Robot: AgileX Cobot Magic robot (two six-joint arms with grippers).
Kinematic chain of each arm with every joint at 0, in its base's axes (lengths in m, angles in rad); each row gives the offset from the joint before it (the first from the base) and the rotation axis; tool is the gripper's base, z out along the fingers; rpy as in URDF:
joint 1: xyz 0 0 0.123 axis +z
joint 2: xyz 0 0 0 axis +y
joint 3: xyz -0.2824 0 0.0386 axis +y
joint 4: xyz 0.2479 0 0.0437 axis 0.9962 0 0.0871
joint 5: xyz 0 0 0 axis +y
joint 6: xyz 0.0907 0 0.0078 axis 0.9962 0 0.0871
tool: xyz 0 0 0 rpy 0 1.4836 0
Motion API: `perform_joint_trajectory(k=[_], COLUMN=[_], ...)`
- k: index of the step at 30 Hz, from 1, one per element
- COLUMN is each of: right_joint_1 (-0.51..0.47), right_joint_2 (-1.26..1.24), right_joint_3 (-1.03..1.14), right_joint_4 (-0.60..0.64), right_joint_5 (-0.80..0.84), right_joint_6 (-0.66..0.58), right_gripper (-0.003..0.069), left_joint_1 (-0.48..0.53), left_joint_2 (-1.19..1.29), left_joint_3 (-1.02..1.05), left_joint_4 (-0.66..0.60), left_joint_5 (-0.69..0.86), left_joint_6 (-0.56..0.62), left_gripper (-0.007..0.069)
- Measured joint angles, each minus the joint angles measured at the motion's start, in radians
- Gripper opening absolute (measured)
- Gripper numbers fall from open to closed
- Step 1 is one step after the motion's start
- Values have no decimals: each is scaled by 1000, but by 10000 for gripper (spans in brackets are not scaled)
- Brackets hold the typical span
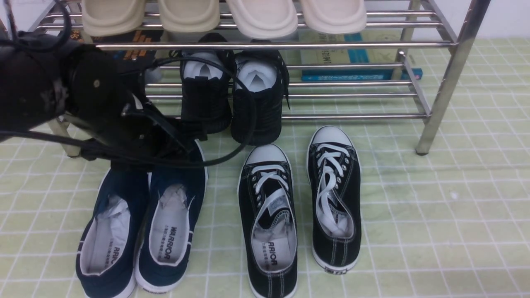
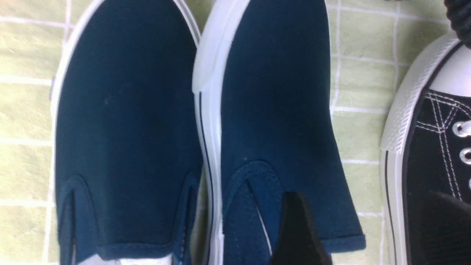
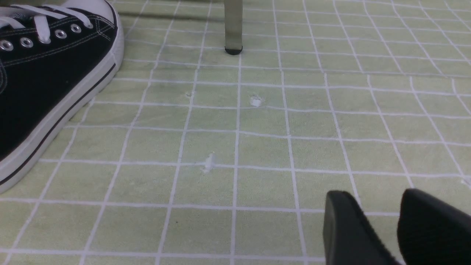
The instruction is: Take the shoes off the shelf with your hand from the green coffee tablecloth.
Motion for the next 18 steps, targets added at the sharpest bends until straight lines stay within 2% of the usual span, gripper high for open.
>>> perform_joint_trajectory(k=[9,13,15,18], right_joint_1=[0,0,0,0], right_joint_2=[0,0,0,0], right_joint_3=[0,0,0,0], right_joint_4=[0,0,1,1], right_joint_5=[0,0,0,0], right_joint_6=[0,0,0,0], right_gripper=[237,237,237,237], left_joint_1=[0,0,0,0], left_joint_2=[84,133,155,177], left_joint_3=[-1,-2,-2,-2], left_joint_4=[-24,4,24,35], left_joint_5=[-54,-62,-71,-81], left_joint_6=[0,0,0,0], left_gripper=[477,471,434,313])
